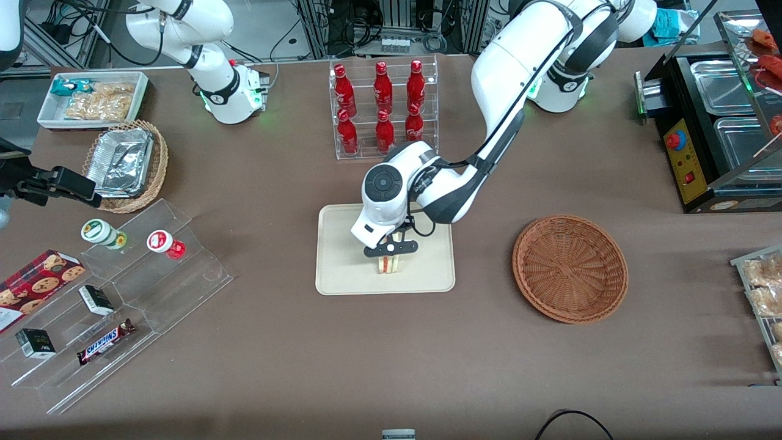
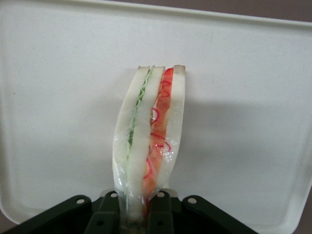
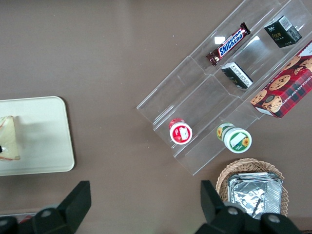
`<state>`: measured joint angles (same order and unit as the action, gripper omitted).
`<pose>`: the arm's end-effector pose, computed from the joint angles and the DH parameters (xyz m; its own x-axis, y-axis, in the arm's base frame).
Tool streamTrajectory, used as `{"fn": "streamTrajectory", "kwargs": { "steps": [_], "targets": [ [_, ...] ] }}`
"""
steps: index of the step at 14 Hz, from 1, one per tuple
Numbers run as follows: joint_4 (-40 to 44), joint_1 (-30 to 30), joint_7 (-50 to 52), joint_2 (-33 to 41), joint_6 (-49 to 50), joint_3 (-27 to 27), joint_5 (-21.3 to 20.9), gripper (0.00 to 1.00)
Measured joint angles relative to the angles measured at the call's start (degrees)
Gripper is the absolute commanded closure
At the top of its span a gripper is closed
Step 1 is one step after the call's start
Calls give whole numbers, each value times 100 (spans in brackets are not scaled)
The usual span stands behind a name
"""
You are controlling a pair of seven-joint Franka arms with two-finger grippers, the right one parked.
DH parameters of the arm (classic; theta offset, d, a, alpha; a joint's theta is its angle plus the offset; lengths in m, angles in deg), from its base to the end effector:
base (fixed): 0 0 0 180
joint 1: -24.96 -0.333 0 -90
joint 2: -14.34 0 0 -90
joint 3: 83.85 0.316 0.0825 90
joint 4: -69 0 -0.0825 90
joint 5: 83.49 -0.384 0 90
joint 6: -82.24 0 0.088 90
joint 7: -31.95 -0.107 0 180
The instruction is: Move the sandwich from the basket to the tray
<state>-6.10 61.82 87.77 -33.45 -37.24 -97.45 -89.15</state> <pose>0.5052 -0.5404 0.2441 0.9888 0.1137 -0.0968 0.1161 -0.9930 0.0195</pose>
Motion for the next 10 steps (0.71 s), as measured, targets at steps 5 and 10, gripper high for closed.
{"fn": "streamTrajectory", "kwargs": {
  "steps": [5,10],
  "targets": [
    [40,51,25,-41,-78,0,-10,0],
    [249,32,54,609,867,62,-62,0]
  ]
}}
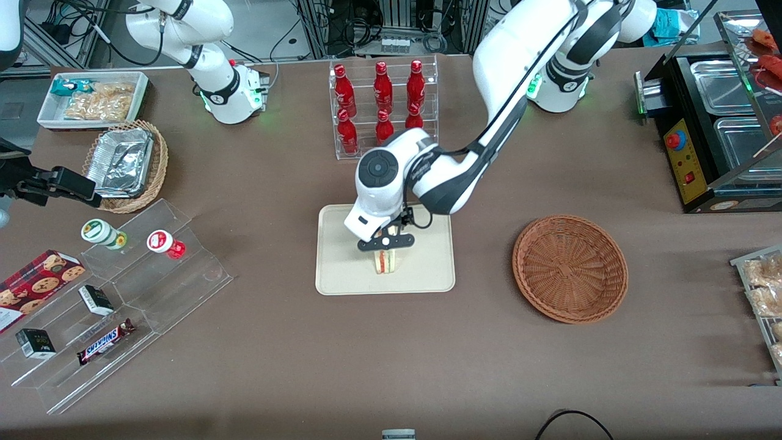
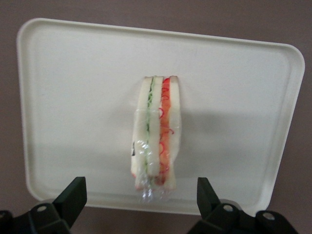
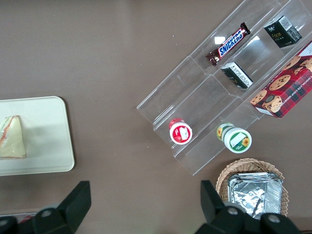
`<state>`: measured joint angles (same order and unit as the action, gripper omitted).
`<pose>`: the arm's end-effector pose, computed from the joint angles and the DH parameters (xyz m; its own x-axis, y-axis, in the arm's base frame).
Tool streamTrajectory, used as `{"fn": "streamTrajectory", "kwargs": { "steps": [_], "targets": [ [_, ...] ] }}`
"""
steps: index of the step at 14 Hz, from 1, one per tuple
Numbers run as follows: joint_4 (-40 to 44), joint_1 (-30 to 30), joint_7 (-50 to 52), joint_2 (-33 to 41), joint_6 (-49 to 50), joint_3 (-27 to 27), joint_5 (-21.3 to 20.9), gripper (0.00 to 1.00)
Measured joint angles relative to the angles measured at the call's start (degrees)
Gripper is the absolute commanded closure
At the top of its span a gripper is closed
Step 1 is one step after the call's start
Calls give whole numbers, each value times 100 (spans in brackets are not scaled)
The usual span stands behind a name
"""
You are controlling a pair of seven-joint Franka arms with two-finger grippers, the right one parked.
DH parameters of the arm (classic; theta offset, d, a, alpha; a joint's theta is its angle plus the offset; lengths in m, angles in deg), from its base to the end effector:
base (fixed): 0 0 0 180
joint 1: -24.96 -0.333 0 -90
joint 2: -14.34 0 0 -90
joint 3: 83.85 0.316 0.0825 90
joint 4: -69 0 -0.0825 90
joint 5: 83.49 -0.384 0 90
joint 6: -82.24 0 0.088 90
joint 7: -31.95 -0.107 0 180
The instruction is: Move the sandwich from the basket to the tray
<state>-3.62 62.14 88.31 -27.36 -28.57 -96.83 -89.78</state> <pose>0.5083 -0.5341 0.3277 0.9907 0.1191 -0.0654 0.1187 -0.9929 -0.0093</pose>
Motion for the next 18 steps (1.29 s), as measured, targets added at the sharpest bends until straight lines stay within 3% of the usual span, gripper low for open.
{"fn": "streamTrajectory", "kwargs": {
  "steps": [4,8,13,18],
  "targets": [
    [-25,-246,31,804,934,280,-4,0],
    [-516,-844,-128,1100,1040,296,-4,0],
    [-1607,-1955,-1368,2080,1050,313,10,0],
    [-2423,-3042,-3169,3179,1610,318,456,0]
  ]
}}
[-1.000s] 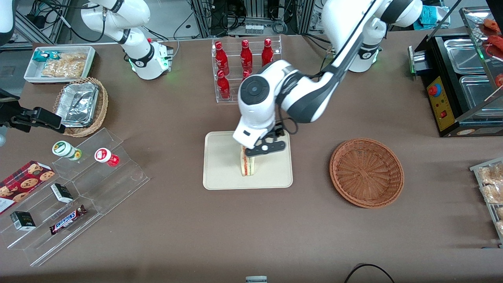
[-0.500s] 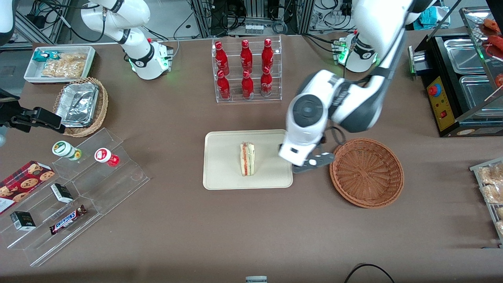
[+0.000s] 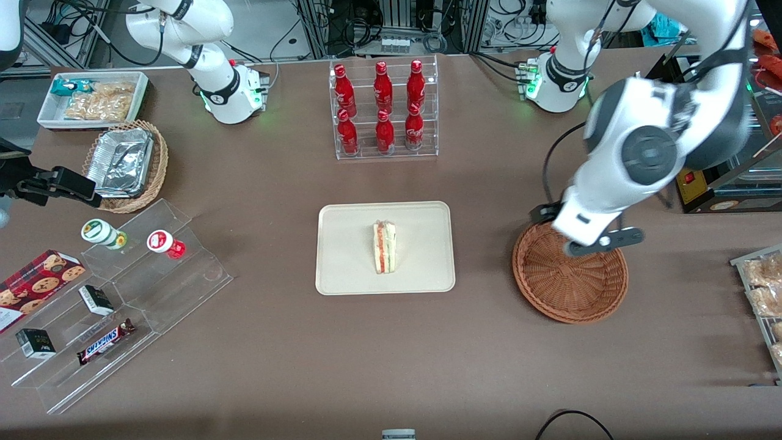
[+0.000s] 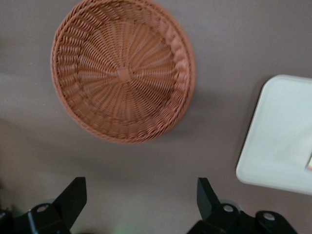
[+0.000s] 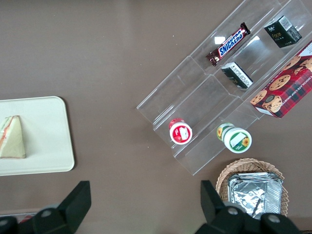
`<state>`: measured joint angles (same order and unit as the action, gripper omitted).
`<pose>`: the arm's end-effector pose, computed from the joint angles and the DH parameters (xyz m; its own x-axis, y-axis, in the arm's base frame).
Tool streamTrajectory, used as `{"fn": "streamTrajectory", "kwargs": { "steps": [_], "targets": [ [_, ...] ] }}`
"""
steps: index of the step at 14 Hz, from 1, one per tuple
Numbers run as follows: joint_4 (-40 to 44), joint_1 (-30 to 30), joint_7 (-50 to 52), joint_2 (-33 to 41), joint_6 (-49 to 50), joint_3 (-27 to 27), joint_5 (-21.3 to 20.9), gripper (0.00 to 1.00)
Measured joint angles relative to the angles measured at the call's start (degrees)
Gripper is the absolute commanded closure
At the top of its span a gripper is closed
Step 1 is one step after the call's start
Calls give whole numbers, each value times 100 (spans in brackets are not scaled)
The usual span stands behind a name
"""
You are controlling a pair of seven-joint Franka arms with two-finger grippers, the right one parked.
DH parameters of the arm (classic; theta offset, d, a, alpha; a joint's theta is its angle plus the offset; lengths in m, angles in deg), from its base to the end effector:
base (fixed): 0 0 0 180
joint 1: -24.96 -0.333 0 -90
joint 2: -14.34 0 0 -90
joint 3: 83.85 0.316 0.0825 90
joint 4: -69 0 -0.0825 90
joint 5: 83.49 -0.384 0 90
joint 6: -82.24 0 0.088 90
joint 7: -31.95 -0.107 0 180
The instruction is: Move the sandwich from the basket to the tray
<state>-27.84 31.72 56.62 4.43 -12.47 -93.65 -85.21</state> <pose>0.5685 -0.1600 0.4768 0.9722 0.1406 -0.1875 0.1265 -0.9883 -0.0855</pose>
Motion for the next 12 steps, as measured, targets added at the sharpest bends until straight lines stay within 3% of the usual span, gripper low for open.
{"fn": "streamTrajectory", "kwargs": {
  "steps": [6,12],
  "targets": [
    [-43,-960,-1834,793,738,-5,143,0],
    [54,-1058,-2493,1270,754,311,42,0]
  ]
}}
